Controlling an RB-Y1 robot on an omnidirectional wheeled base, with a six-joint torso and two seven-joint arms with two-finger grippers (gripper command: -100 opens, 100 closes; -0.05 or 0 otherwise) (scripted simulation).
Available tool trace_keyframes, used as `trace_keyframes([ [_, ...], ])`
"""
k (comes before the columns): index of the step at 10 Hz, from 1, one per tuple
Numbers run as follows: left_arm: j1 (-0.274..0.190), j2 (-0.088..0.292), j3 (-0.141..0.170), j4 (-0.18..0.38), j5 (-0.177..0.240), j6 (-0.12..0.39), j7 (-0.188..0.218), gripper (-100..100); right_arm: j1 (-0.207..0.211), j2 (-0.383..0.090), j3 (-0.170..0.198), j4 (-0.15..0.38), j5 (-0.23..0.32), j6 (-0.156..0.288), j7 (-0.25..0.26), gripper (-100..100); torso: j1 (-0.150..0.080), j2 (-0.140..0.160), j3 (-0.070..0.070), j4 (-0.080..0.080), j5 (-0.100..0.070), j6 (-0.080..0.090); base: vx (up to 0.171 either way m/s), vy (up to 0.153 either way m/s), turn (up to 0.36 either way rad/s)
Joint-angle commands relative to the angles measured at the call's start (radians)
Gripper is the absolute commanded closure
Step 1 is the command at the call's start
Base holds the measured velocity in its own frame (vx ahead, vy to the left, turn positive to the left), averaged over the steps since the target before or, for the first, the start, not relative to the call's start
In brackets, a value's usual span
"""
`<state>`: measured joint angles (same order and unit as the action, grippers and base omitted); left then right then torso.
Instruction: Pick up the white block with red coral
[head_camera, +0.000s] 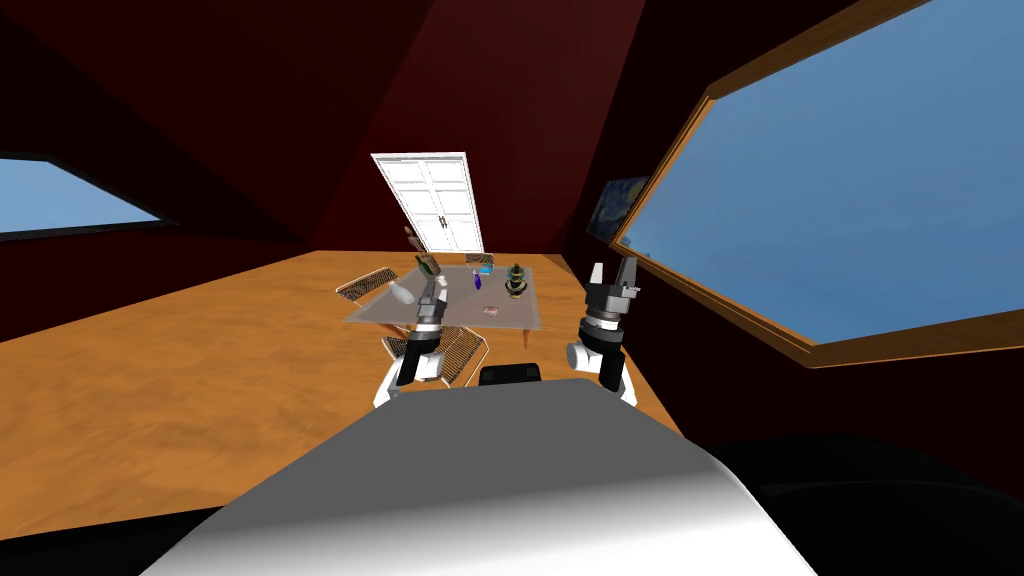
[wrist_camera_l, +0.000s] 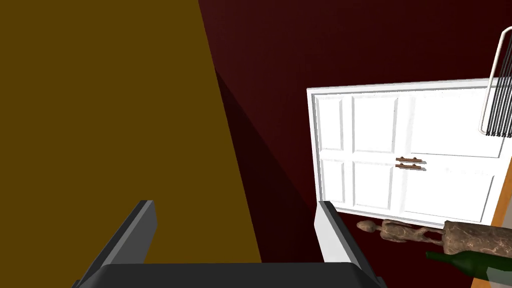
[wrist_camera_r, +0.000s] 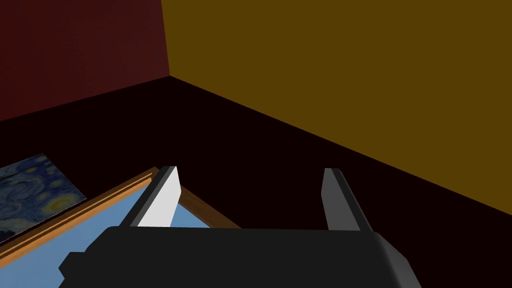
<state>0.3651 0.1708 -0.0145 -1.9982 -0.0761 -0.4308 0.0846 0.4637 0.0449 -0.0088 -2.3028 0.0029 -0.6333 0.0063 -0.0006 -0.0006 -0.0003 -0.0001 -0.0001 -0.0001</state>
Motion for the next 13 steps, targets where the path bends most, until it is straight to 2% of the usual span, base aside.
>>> trace_keyframes([
  [1,-0.026,0.018,0.008,0.05,0.005,0.026,-0.002,-100,0.0,0.0,0.0,0.0,0.0,0.0,0.0,0,0.0,0.0,0.0,0.0,0.0,0.0,0.004,-0.013,-0.014],
  [2,-0.026,0.018,0.008,0.056,0.005,0.026,-0.002,-100,0.0,0.0,0.0,0.0,0.0,0.0,0.0,0,0.0,0.0,0.0,0.0,0.0,0.0,0.004,-0.011,-0.011],
  [4,-0.078,0.045,0.02,0.133,0.014,0.079,-0.008,-100,0.0,0.0,0.0,0.0,0.0,0.0,0.0,0,0.0,0.0,0.0,0.0,0.0,0.0,0.007,-0.025,-0.028],
  [5,-0.078,0.045,0.02,0.154,0.014,0.079,-0.008,-100,0.0,0.0,0.0,0.0,0.0,0.0,0.0,0,-0.001,-0.001,0.0,0.0,0.0,0.0,0.012,-0.023,-0.01],
  [6,-0.105,0.057,0.026,0.177,0.018,0.107,-0.012,-100,0.0,0.0,0.0,0.0,0.0,0.0,0.0,0,-0.001,0.0,0.0,0.0,0.0,0.0,0.01,-0.021,-0.016],
  [7,-0.105,0.057,0.026,0.204,0.018,0.107,-0.012,-100,0.0,0.0,0.0,0.0,0.0,0.0,0.0,0,-0.001,-0.001,0.0,0.0,0.0,0.0,0.008,-0.015,-0.013],
  [8,-0.134,0.068,0.031,0.238,0.021,0.138,-0.016,-100,0.0,0.0,0.0,0.0,0.0,0.0,0.0,0,0.0,0.0,0.0,0.0,0.0,0.0,0.01,-0.021,-0.025],
  [9,-0.134,0.068,0.031,0.26,0.021,0.138,-0.016,-100,0.0,0.0,0.0,0.0,0.0,0.0,0.0,0,0.0,0.0,0.0,0.0,0.0,0.0,0.011,-0.02,-0.008],
  [10,-0.163,0.077,0.037,0.299,0.024,0.169,-0.02,-100,0.0,0.0,0.0,0.0,0.0,0.0,0.0,0,-0.001,0.0,0.0,0.0,0.0,0.0,0.013,-0.03,-0.025],
  [11,-0.163,0.077,0.037,0.314,0.024,0.169,-0.02,-100,0.0,0.0,0.0,0.0,0.0,0.0,0.0,0,-0.001,-0.001,0.0,0.0,0.0,0.0,0.01,-0.026,-0.013],
  [12,-0.193,0.086,0.041,0.348,0.027,0.202,-0.024,-100,0.0,0.0,0.0,0.0,0.0,0.0,0.0,0,-0.001,0.0,0.0,0.0,0.0,0.0,0.013,-0.03,-0.02],
  [13,-0.193,0.086,0.041,0.37,0.027,0.202,-0.024,-100,0.0,0.0,0.0,0.0,0.0,0.0,0.0,0,-0.001,-0.001,0.0,0.0,0.0,0.0,0.012,-0.029,-0.014],
])
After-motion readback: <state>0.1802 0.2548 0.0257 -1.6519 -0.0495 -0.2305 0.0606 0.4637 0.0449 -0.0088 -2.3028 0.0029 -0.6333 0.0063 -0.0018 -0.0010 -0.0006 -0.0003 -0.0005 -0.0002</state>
